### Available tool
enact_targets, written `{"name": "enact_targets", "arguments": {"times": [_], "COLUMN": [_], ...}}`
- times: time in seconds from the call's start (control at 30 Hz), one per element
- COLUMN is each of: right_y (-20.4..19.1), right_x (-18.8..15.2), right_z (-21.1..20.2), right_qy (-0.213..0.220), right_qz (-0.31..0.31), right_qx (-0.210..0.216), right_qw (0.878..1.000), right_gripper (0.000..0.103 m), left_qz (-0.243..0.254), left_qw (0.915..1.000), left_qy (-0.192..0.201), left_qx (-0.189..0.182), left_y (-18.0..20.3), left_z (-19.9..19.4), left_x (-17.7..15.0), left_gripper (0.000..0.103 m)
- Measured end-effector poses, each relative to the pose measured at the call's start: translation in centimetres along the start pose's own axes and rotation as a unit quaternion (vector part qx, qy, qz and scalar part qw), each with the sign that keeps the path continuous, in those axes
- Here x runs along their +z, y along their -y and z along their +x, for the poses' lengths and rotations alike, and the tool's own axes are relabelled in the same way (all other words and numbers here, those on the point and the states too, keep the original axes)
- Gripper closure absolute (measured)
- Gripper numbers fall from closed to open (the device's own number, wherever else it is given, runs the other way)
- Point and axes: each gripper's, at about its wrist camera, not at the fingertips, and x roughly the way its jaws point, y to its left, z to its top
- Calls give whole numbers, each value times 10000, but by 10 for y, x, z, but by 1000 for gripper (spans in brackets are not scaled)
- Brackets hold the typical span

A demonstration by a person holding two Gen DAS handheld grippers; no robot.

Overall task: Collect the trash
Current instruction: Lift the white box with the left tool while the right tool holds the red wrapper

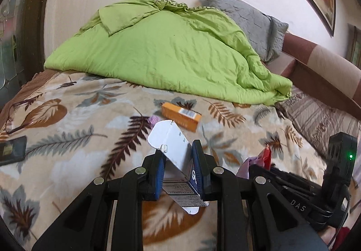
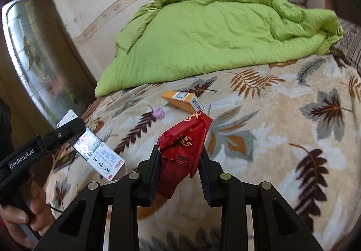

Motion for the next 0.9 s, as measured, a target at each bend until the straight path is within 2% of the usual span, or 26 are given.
{"name": "enact_targets", "arguments": {"times": [0.17, 0.33, 0.53, 0.9], "right_y": [4, 20, 21, 21], "right_x": [-20, -28, -28, -28], "right_z": [-27, -49, -50, -50], "right_qy": [-36, 88, 88, 91], "right_qz": [-220, 127, 150, 167], "right_qx": [-85, 21, -20, -8], "right_qw": [9997, 9999, 9998, 9998], "right_gripper": [69, 69, 69, 69], "left_qz": [187, 427, 819, 1010], "left_qw": [9997, 9983, 9928, 9900], "left_qy": [20, 148, 449, 496], "left_qx": [131, 373, 755, 847], "left_y": [13, 29, 46, 53], "left_z": [-12, -19, -30, -33], "left_x": [-14, -16, -15, -17], "left_gripper": [81, 81, 81, 81]}}
